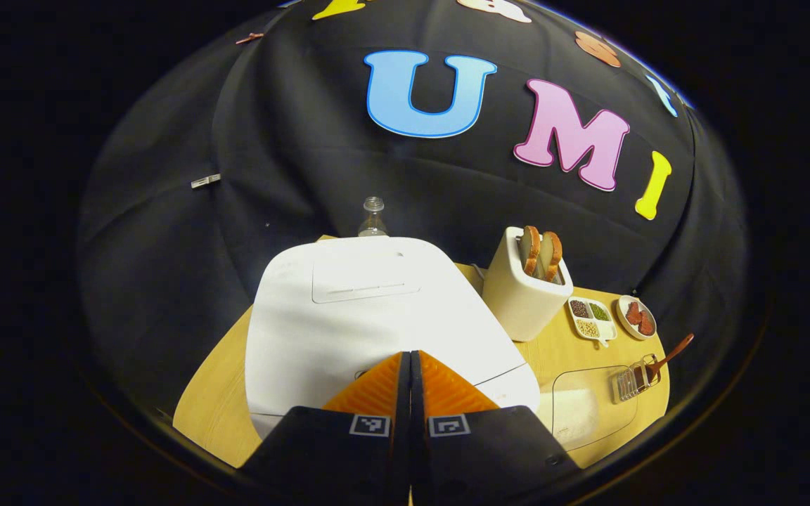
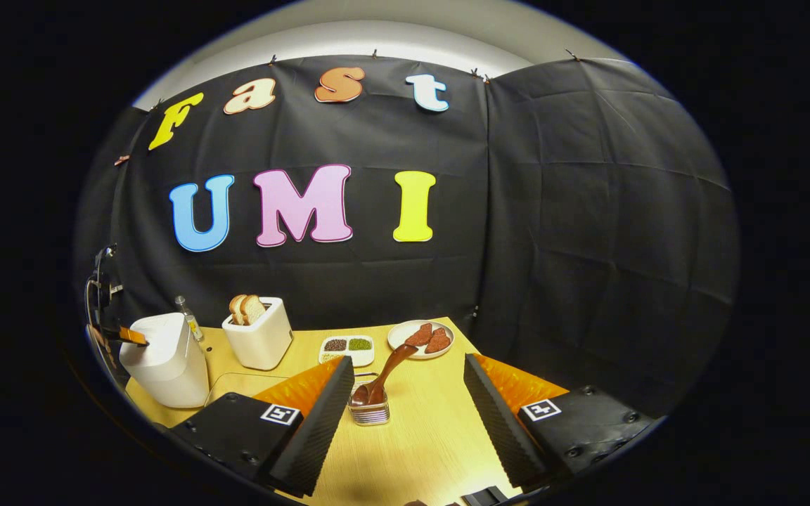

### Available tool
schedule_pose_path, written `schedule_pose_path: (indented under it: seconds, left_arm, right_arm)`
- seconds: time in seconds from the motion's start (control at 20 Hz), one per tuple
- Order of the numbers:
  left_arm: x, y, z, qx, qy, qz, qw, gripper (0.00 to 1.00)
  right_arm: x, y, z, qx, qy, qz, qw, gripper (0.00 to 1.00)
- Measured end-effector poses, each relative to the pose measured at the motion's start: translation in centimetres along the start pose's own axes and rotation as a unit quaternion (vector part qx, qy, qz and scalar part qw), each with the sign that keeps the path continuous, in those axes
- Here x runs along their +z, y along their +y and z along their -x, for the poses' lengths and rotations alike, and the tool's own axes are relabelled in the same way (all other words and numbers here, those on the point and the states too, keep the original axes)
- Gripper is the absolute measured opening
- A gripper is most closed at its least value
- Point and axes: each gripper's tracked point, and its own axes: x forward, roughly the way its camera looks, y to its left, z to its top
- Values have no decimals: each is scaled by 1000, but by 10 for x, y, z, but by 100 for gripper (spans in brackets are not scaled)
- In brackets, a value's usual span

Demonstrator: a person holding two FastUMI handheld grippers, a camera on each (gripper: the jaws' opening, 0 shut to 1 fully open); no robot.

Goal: Close the left gripper, press the button to open the rice cooker; take a wooden spoon from the chopstick holder with the right hand, scoop a spoonful of rice and pour it into the rice cooker, then put the wooden spoon back into the chopstick holder.

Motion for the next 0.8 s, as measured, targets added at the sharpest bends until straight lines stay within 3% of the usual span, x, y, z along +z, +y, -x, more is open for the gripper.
schedule_pose_path:
  seconds: [0.3, 0.4, 0.55, 0.8]
  left_arm:
    - [23, -2, 14, 12, -33, -4, 999, 6]
    - [48, -4, 30, 19, -69, -13, 997, 6]
    - [87, -15, 66, 2, -120, 17, 993, 6]
    - [94, -24, 127, 4, -181, 13, 983, 8]
  right_arm:
    - [4, 1, -4, 5, -5, 3, 1000, 98]
    - [2, -1, -6, 4, -2, 1, 1000, 98]
    - [-1, 0, -11, 8, 2, 1, 1000, 98]
    - [-7, 11, -19, 28, 12, -2, 1000, 98]
